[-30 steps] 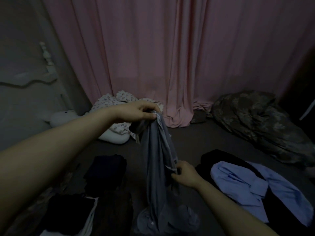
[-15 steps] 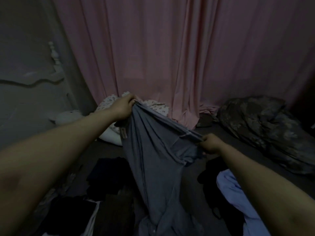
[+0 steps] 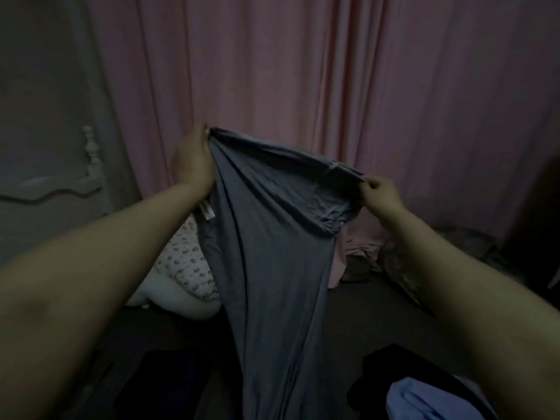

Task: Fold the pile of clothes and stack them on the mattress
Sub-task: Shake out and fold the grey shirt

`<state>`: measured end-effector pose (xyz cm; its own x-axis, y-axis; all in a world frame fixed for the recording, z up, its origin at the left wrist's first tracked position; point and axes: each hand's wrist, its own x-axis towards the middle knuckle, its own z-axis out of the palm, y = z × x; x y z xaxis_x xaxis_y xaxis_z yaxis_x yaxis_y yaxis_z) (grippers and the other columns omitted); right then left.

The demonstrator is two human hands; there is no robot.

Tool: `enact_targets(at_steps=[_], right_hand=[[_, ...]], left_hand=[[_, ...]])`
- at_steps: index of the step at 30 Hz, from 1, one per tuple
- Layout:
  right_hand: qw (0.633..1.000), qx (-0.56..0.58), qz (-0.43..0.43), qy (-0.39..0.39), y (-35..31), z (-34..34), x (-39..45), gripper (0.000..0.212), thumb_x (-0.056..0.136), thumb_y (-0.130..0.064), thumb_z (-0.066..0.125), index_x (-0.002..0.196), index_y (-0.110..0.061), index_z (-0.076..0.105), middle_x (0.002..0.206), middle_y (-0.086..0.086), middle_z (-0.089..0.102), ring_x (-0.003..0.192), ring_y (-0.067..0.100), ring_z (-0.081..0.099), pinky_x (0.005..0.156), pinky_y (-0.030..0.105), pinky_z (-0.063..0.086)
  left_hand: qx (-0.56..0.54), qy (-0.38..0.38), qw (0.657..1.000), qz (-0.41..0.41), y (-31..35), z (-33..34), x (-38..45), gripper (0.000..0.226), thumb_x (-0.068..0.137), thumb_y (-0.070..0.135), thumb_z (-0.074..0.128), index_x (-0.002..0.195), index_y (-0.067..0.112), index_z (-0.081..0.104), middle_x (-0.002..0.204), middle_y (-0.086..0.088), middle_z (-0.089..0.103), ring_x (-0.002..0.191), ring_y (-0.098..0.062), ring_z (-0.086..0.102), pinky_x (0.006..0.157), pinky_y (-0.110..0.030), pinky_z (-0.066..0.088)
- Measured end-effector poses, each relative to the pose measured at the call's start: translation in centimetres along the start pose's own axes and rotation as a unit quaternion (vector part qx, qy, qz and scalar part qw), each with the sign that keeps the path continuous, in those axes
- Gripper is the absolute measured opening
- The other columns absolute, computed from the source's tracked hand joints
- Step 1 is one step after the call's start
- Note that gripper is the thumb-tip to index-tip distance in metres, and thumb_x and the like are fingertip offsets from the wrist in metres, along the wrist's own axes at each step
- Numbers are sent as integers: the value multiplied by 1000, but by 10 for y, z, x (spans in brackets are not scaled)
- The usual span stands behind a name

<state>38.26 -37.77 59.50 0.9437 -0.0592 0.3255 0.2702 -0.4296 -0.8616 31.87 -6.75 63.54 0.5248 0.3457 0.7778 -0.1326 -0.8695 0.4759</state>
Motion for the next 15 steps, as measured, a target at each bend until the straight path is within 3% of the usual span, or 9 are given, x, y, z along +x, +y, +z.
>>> enact_targets(at_steps=[3, 6, 9, 12, 13, 15], right_hand=[[986, -157, -33, -39, -17, -17, 11, 25, 95, -4, 42, 97, 9, 64, 88, 22, 63, 79, 22, 56, 66, 35, 48], [974, -223, -23, 8, -23, -31, 22, 29, 95, -13, 48, 97, 12, 64, 86, 25, 61, 76, 24, 52, 67, 32, 38], [981, -185, -25, 42, -18, -30, 25, 27, 95, -15, 51, 81, 7, 59, 74, 17, 53, 65, 19, 50, 58, 28, 38], [993, -95, 30, 58, 8, -26, 21, 28, 95, -19, 51, 80, 3, 60, 71, 17, 59, 32, 6, 52, 36, 20, 45], [993, -87, 49, 54, 19, -26, 18, 32, 96, -22, 51, 82, 4, 63, 75, 19, 62, 35, 7, 56, 40, 23, 50], [989, -132, 63, 32, 40, -28, 7, 38, 97, -23, 48, 82, 7, 65, 84, 19, 61, 62, 22, 63, 58, 31, 50]], left_hand=[[33, -34, 995, 92, 1, -7, 7, 33, 99, 26, 31, 120, 9, 50, 109, -24, 59, 93, -37, 57, 66, -30, 30], [37, -16, 998, 58, -5, -4, 11, 31, 102, 26, 32, 118, 7, 51, 106, -27, 60, 91, -41, 58, 65, -31, 29], [29, -50, 997, 55, -6, 7, 6, 33, 102, 30, 32, 118, 9, 51, 104, -26, 61, 90, -40, 58, 65, -33, 34], [-14, -79, 994, 79, -14, 16, -14, 30, 102, 28, 33, 109, 6, 53, 98, -22, 61, 86, -34, 58, 64, -29, 32], [-20, -98, 991, 89, -17, 18, -22, 29, 102, 27, 34, 108, 5, 53, 97, -21, 61, 85, -33, 58, 64, -29, 31], [-18, -141, 983, 119, -24, 21, -42, 30, 102, 27, 36, 109, 4, 54, 98, -21, 62, 86, -33, 59, 65, -29, 33]])
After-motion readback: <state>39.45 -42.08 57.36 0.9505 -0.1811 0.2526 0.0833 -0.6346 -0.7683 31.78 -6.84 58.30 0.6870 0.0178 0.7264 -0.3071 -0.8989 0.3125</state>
